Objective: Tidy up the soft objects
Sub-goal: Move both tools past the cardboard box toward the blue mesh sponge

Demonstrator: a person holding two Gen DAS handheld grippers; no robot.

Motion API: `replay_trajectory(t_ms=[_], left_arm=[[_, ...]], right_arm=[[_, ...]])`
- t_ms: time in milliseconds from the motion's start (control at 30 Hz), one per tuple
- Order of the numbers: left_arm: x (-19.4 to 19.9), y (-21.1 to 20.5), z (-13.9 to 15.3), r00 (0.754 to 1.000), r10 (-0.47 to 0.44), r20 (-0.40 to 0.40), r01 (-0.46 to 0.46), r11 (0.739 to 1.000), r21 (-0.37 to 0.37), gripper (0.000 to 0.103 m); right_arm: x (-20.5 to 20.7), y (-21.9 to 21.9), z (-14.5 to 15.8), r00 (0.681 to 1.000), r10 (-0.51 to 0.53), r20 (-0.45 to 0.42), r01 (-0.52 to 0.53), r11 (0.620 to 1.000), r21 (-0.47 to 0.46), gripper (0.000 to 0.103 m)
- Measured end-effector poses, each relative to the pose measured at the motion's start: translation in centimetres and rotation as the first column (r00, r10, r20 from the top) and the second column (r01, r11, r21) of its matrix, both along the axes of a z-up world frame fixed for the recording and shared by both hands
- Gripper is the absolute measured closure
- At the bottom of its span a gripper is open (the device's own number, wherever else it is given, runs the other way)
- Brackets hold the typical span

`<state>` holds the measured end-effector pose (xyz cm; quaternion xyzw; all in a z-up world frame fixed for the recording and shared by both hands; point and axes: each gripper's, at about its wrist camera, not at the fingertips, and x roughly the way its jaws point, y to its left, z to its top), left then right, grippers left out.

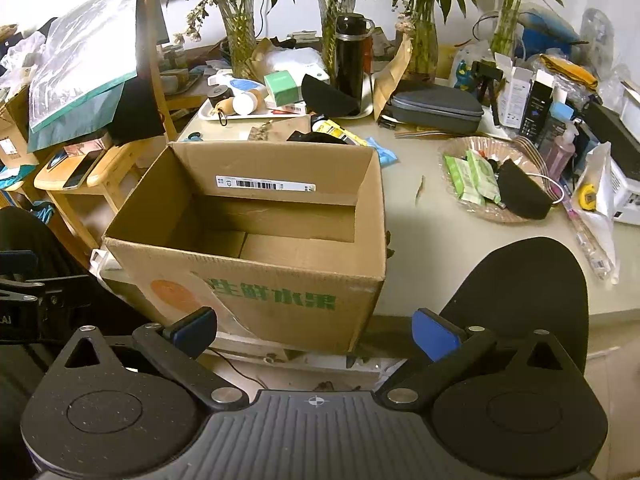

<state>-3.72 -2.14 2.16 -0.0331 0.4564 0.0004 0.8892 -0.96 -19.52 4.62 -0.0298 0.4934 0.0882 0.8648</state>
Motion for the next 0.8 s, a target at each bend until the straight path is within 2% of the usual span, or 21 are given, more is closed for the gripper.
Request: replay_trajectory(t_ms=[700,800], left_arm=[[2.5,-0.1,-1.2,0.998,-0.031,-0.046,0.031,0.999,-0.01,0.0],[2.9,0.0,-1.3,0.997,-0.06,-0.042,0.059,0.998,-0.038,0.0]], right_arm=[[2.9,-0.5,-1.0,1.0,-0.011,-0.028,0.01,1.0,-0.02,0.0],[3.4,-0.5,-1.1,1.0,-0.003,-0.03,0.002,1.0,-0.027,0.0]])
